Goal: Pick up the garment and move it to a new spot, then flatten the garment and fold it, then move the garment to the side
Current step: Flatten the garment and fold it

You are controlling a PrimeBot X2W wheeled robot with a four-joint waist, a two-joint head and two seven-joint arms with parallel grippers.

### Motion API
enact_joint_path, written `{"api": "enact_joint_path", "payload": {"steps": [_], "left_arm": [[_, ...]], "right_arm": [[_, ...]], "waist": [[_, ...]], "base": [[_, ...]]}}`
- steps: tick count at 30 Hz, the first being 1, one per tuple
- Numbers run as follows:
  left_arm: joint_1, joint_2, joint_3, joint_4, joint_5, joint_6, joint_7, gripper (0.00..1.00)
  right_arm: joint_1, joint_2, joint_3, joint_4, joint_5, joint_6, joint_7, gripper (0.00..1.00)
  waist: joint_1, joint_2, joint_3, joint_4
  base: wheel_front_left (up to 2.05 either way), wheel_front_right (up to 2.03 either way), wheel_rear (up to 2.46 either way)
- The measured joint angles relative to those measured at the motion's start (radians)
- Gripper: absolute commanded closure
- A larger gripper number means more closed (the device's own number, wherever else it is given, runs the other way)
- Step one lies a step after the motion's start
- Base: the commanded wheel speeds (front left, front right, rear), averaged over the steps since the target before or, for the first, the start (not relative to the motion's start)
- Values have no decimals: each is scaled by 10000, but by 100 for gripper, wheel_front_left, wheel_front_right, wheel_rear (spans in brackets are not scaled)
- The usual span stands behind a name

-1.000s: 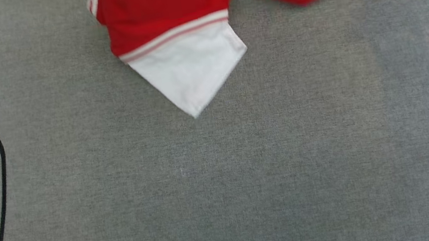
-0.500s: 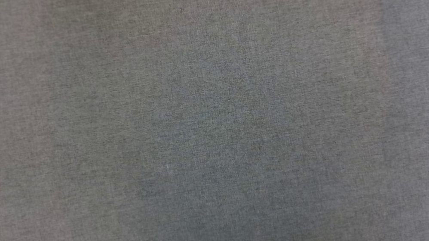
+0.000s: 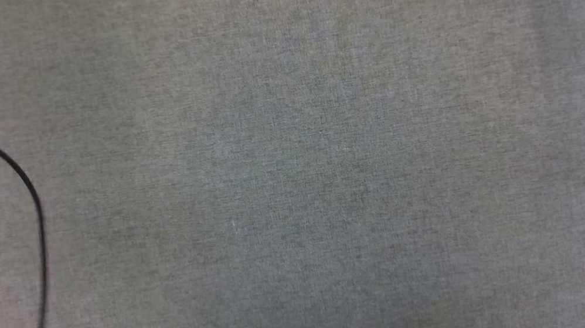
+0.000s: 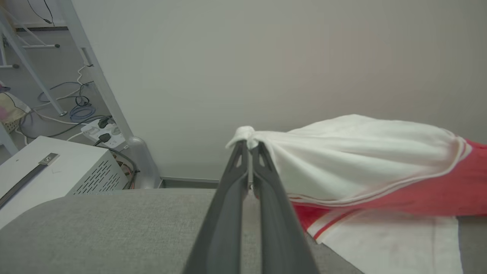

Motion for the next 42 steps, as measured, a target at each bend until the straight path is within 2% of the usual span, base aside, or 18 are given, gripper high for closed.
{"api": "enact_joint_path", "payload": {"steps": [7,10,15,18,23,26,30,33,36,42], "left_arm": [[3101,-130,-88,-84,-702,-121,-424,100],[4487,-127,-63,-600,-949,-128,-497,100],[6783,-23,520,-2059,-1166,-161,-500,100],[8148,-13,819,-3028,-1149,-23,-500,100],[10277,-6,976,-4591,-1112,502,-500,100],[11549,105,1020,-5741,-1156,965,-362,100],[12984,366,1068,-7252,-1246,1576,38,100],[14017,514,1149,-8362,-1356,2105,372,100],[15026,719,1243,-9407,-1448,2631,765,100],[16270,825,1361,-10711,-1806,3411,1450,100]], "right_arm": [[3169,-121,1011,-445,1306,2,-794,100],[4320,-336,1319,-813,1687,2,-984,100],[5951,-746,1530,-1603,2186,2,-1262,100],[6836,-1024,1484,-2190,2385,4,-1327,100],[8554,-1302,1076,-3373,2437,4,-1204,100],[9868,-1375,581,-4234,2353,4,-853,100],[11529,-1185,-263,-5501,2211,6,-278,100],[12933,-888,-1007,-6656,1756,4,307,100],[14315,-314,-1841,-7940,1266,4,1081,100],[16437,991,-2934,-10048,443,2,2449,100]], "waist": [[0,0,-927,19],[-1,0,-1410,24],[-2,0,-2284,45],[-2,0,-2792,69],[-2,0,-3600,125],[-2,0,-4090,172],[-2,0,-4591,223],[-2,0,-4913,269],[-3,0,-5193,306],[-2,0,-5650,379]], "base": [[0,0,0],[0,0,0],[0,0,0],[0,0,0],[0,0,0],[0,0,0],[0,0,0],[0,0,0],[0,0,0],[0,0,0]]}}
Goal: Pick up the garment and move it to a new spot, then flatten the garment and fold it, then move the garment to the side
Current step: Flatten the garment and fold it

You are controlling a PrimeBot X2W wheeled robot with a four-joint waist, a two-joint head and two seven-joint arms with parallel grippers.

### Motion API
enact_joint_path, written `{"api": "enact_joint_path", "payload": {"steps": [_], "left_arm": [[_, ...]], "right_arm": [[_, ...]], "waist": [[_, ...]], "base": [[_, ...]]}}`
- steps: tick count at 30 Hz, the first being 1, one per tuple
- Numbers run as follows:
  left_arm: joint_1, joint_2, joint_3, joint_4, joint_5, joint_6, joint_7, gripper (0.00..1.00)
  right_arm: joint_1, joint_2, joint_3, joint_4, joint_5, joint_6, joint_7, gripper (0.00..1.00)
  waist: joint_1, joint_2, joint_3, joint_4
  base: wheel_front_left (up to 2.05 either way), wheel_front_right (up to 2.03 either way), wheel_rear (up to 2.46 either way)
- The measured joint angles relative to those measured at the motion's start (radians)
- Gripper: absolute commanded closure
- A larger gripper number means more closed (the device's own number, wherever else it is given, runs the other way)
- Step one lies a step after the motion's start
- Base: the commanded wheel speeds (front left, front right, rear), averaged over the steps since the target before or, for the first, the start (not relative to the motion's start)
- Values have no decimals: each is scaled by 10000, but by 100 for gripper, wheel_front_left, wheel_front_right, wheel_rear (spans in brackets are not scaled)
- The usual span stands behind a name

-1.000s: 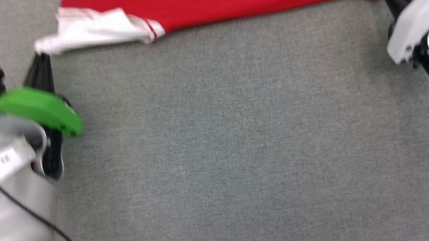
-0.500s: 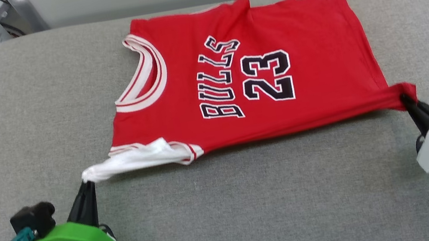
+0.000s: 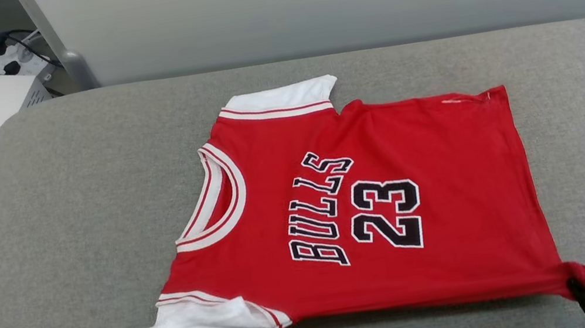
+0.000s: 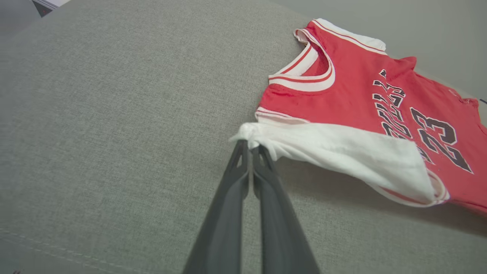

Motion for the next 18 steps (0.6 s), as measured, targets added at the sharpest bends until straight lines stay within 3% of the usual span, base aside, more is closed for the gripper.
{"api": "enact_joint_path", "payload": {"steps": [9,13,18], "left_arm": [[810,391,224,-1331,-196,612,614,100],[358,502,98,-1360,-75,556,742,100],[-1338,443,-305,-807,96,12,869,100]], "right_arm": [[1077,945,-472,-1427,-635,0,1024,100],[705,907,-280,-1471,-802,-10,1083,100],[-360,531,-104,-1281,-940,-10,1183,100]], "waist": [[0,0,-310,-67],[0,0,-140,-133],[0,0,285,-141]], "base": [[0,0,0],[0,0,0],[0,0,0]]}}
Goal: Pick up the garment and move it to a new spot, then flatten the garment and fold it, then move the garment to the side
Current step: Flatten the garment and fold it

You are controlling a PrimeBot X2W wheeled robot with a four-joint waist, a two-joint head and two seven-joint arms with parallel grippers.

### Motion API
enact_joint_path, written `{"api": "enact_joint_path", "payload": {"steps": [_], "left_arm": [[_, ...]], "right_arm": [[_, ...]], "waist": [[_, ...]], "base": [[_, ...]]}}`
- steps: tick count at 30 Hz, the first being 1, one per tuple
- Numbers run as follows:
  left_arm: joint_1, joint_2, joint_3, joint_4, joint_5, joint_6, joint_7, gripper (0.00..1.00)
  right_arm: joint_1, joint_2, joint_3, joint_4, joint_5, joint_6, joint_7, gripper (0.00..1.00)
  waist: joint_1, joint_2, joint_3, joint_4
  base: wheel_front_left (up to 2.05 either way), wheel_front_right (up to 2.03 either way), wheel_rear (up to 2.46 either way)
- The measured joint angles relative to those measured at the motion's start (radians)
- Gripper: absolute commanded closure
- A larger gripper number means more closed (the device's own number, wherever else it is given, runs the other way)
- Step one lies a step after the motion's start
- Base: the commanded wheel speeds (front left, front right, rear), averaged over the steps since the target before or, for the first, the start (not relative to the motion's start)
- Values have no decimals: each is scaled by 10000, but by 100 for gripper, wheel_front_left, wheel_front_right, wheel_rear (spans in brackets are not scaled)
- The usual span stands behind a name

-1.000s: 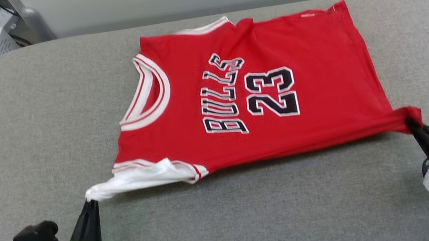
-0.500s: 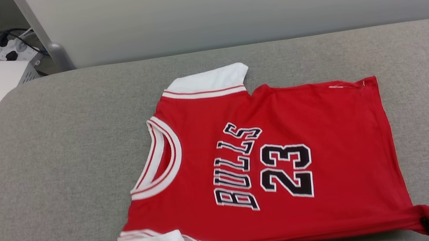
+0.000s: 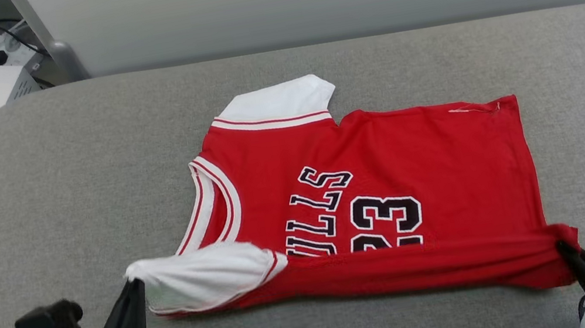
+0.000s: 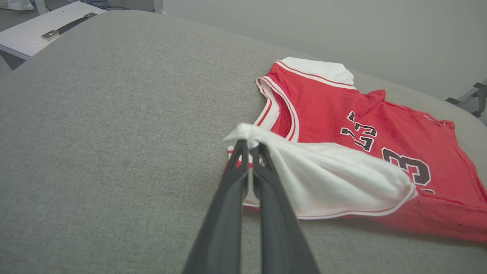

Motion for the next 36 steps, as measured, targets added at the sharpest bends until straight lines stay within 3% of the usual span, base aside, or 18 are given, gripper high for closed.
{"api": "enact_joint_path", "payload": {"steps": [10,22,23,24,25,26,36], "left_arm": [[-2574,-543,-491,2251,159,-978,-176,100],[-3837,-1344,-989,5241,-69,-2163,-364,100],[-3940,-1363,-993,5436,-90,-2238,-380,100],[-4028,-1388,-989,5609,-90,-2280,-456,93],[-4082,-1430,-986,5739,-90,-2311,-504,63],[-4151,-1530,-974,6029,-92,-2359,-683,0],[-4162,-1296,-694,6629,-121,-2297,-1143,0]], "right_arm": [[-1951,-765,552,1151,17,0,-17,100],[-2954,-1047,1294,3133,313,0,-909,100],[-2997,-1045,1361,3296,349,0,-1005,85],[-3023,-1047,1409,3430,357,0,-1149,56],[-3038,-1039,1417,3545,370,0,-1289,0],[-3090,-1039,1475,3762,374,0,-1670,0],[-2920,-474,1135,3730,-332,-2,-5053,0]], "waist": [[1,0,1162,5],[1,0,2115,46],[1,0,2102,47],[1,0,2070,47],[1,0,2035,47],[1,0,1925,54],[1,0,1055,72]], "base": [[0,0,0],[0,0,0],[0,0,0],[0,0,0],[0,0,0],[0,0,0],[0,0,0]]}}
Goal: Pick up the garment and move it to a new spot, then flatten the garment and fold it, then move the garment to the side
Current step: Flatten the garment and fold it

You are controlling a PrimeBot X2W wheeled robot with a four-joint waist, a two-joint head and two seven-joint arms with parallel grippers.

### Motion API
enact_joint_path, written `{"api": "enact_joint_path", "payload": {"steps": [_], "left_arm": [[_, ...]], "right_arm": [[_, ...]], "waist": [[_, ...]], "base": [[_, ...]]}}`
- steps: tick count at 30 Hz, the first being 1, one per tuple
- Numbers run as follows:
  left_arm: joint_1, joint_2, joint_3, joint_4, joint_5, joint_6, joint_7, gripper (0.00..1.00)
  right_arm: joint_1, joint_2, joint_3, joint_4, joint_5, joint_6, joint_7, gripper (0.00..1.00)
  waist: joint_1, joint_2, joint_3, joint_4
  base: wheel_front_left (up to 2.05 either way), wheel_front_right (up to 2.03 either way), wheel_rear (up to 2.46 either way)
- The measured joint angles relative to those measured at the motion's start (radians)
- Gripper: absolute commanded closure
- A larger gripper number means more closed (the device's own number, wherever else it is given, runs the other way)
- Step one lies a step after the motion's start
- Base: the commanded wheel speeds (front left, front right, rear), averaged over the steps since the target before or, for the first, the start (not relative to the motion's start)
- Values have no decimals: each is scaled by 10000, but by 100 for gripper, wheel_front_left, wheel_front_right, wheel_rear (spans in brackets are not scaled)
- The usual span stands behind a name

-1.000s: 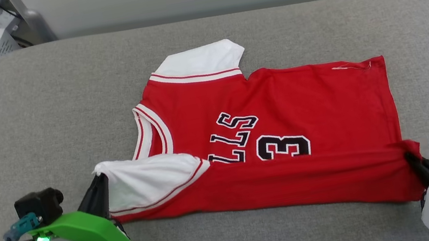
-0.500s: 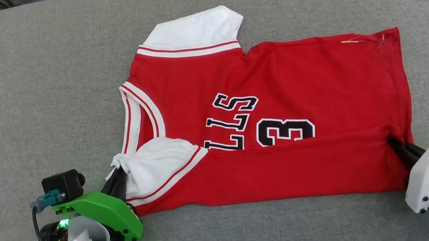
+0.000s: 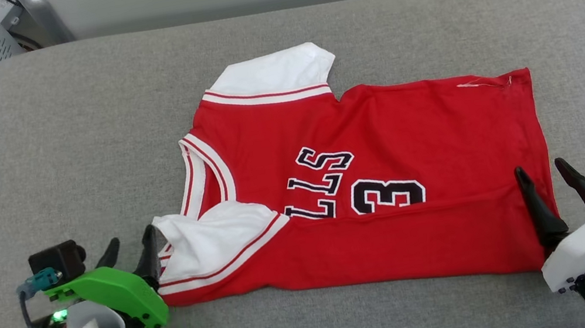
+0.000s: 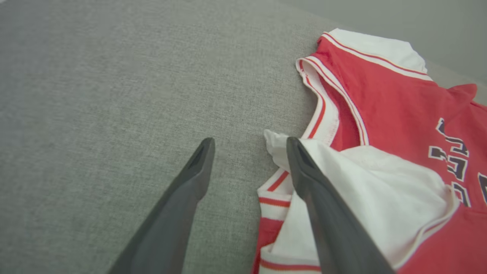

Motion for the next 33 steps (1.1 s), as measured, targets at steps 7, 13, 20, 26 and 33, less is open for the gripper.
{"api": "enact_joint_path", "payload": {"steps": [7,13,20,26,33], "left_arm": [[16,1035,153,-763,-267,12,1243,0],[180,1781,-35,-1906,-1453,-182,4305,0],[680,2368,-217,-3104,-2069,564,6370,0],[967,2330,-541,-2859,-1979,894,6556,0],[662,2203,-725,-2320,-1952,644,6706,100]], "right_arm": [[561,541,-353,-564,-491,0,-437,0],[825,811,-502,-1060,-594,0,-360,0],[845,995,-535,-1294,-598,0,-280,0],[819,1118,-487,-1333,-527,0,-196,0],[760,1141,-633,-1185,-314,0,48,0]], "waist": [[0,0,-507,-178],[0,0,-547,-475],[0,0,-313,-768],[0,0,44,-985],[0,1,391,-1172]], "base": [[0,0,0],[0,0,0],[0,0,0],[0,0,0],[0,0,0]]}}
